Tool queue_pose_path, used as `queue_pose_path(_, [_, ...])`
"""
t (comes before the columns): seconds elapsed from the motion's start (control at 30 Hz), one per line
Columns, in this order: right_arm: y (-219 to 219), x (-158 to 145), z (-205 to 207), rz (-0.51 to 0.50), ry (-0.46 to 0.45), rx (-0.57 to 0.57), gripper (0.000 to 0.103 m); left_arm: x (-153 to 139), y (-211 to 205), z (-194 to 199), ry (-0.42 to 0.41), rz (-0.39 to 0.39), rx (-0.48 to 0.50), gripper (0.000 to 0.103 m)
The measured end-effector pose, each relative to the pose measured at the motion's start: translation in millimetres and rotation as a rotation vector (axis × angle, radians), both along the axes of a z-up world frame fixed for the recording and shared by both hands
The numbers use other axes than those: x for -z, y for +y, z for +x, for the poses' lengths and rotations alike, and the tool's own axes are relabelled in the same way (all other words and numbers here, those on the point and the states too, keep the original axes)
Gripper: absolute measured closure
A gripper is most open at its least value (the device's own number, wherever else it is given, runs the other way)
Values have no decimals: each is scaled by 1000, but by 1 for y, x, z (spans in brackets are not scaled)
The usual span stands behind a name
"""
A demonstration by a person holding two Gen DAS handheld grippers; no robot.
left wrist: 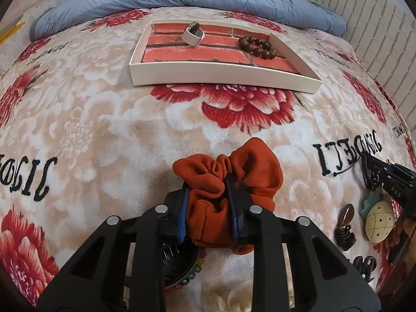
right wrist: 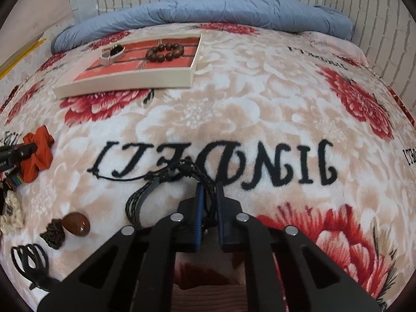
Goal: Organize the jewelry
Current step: 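Carry scrunchie in left tool while right tool carries leather bracelet to tray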
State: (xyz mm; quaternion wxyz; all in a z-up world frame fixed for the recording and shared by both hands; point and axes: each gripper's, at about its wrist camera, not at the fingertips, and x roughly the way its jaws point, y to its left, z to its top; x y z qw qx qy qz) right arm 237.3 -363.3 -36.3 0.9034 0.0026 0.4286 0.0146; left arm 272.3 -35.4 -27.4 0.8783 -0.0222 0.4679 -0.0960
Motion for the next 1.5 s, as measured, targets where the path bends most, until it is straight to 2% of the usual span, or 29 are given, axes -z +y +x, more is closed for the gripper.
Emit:
queue_pose_path(0.47, [10, -31, 21, -3, -55, -13, 96, -17, 10, 9, -35, -12, -10, 81])
queue_pose_path(0.83, [34, -64, 55, 25, -87, -45, 96, -43, 17, 30, -87, -26, -8, 81])
queue_pose_path(1.2, [69, -96, 120, 50, -95, -46, 96, -72, 18, 89, -137, -26, -32, 81])
queue_pose_path(1.5, [91, -82, 189, 38, -62, -41, 96, -70, 10, 160, -144, 7, -43, 81])
